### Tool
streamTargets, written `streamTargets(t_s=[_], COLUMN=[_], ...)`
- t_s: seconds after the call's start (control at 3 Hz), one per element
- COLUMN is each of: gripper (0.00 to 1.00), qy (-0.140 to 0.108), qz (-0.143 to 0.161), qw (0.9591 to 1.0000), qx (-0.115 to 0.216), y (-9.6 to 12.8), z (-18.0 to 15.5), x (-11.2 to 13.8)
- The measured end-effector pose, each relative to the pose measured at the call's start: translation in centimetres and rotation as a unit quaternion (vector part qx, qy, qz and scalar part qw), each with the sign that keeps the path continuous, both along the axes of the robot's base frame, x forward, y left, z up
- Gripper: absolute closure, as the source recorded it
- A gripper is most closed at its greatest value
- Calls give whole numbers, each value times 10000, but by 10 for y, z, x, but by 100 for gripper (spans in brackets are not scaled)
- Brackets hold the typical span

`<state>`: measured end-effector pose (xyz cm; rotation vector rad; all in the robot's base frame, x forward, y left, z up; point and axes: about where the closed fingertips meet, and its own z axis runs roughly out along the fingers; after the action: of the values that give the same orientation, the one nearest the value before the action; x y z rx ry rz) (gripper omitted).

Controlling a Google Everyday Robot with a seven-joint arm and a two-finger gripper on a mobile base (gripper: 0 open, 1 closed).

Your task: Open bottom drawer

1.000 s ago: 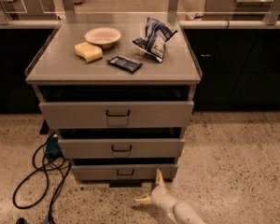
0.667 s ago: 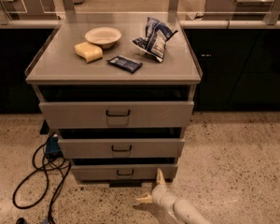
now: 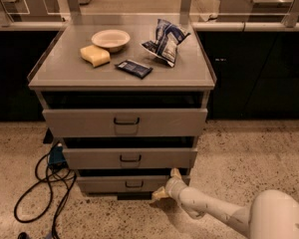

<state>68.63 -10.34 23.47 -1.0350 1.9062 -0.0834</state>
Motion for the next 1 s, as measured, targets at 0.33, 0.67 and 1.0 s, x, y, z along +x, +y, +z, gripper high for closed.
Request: streamTargets(t_s=[0.33, 0.67, 1.0], gripper=[0, 0, 0], qy=[0, 14, 84], qz=[0, 3, 18], qw=[10000, 10000, 9998], qx=[1, 41, 171], y=[0, 0, 5], z=[-1, -5, -21], x=[-2, -1, 14])
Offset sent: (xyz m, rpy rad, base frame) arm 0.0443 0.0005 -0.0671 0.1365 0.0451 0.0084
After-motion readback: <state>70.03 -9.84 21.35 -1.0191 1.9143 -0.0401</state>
